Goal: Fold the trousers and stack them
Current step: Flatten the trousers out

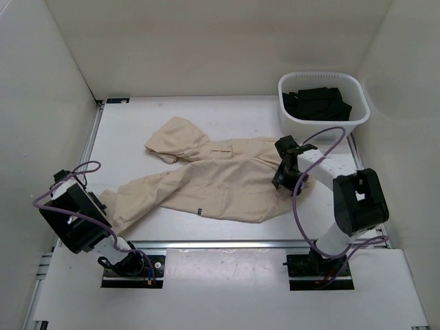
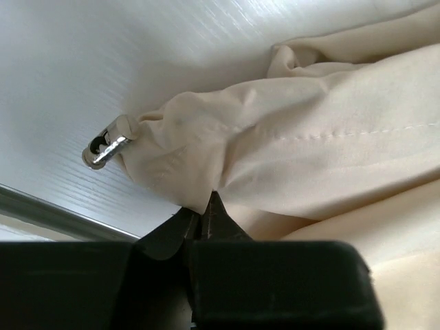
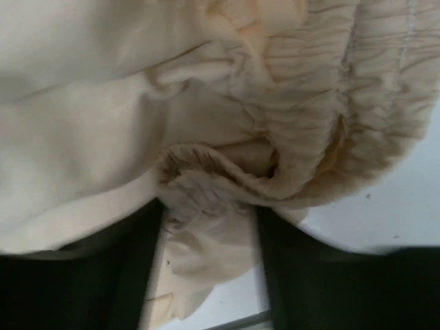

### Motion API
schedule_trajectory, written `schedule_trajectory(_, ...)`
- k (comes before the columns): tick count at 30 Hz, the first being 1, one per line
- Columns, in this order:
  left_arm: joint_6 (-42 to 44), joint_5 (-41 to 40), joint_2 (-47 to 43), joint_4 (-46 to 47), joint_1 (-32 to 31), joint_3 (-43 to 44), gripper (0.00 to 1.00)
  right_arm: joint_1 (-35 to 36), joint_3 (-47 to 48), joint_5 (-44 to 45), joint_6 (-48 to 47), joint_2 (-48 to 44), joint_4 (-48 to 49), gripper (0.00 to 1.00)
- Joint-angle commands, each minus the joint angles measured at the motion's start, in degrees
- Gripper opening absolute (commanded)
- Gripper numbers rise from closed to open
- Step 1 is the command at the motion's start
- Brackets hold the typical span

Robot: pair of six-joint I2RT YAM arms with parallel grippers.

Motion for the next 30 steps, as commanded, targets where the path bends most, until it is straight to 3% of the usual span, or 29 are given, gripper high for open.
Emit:
schedule_trajectory(1, 0.03, -0.24, 0.28, 3.70, 0.56, -0.96, 0.14, -2.33, 0.67, -1.55, 1.60, 3.86, 2.20, 0.48)
schedule_trajectory(5, 0.03, -2.80, -2.88, 3.70, 1.88, 3.34, 0.14, -5.58, 3.12, -2.60, 0.47, 6.08, 1.42, 0.00)
schedule_trajectory(9, 0.03, -6.57, -5.26, 2.56, 3.90, 9.05, 0.14, -7.26, 7.25, -0.87, -2.62, -1.90, -2.52, 0.00)
schedule_trajectory(13, 0.03, -7.63, -7.98, 0.71, 5.22, 13.89, 0.14, -9.36, 8.94, 4.68, 0.71, -19.96, -13.51, 0.00)
schedule_trajectory(18, 0.03, -8.87, -11.76, -0.61, 5.22, 10.92, 0.14, -17.79, -11.32, 6.70, 9.14, -39.69, -24.67, 0.00)
schedule_trajectory(21, 0.03, -9.48, -13.17, -0.61, 5.75, 7.14, 0.14, -21.05, -17.86, 8.46, 16.08, -50.75, -30.83, 0.00)
schedule_trajectory(25, 0.03, -10.53, -13.70, 1.06, 5.75, 3.88, 0.14, -21.59, -18.85, 16.45, 28.54, -55.36, -36.54, 0.00)
schedule_trajectory(30, 0.03, -13.17, -14.75, 4.05, 6.28, 2.65, 0.14, -21.59, -14.36, 24.28, 30.78, -51.93, -42.70, 0.04)
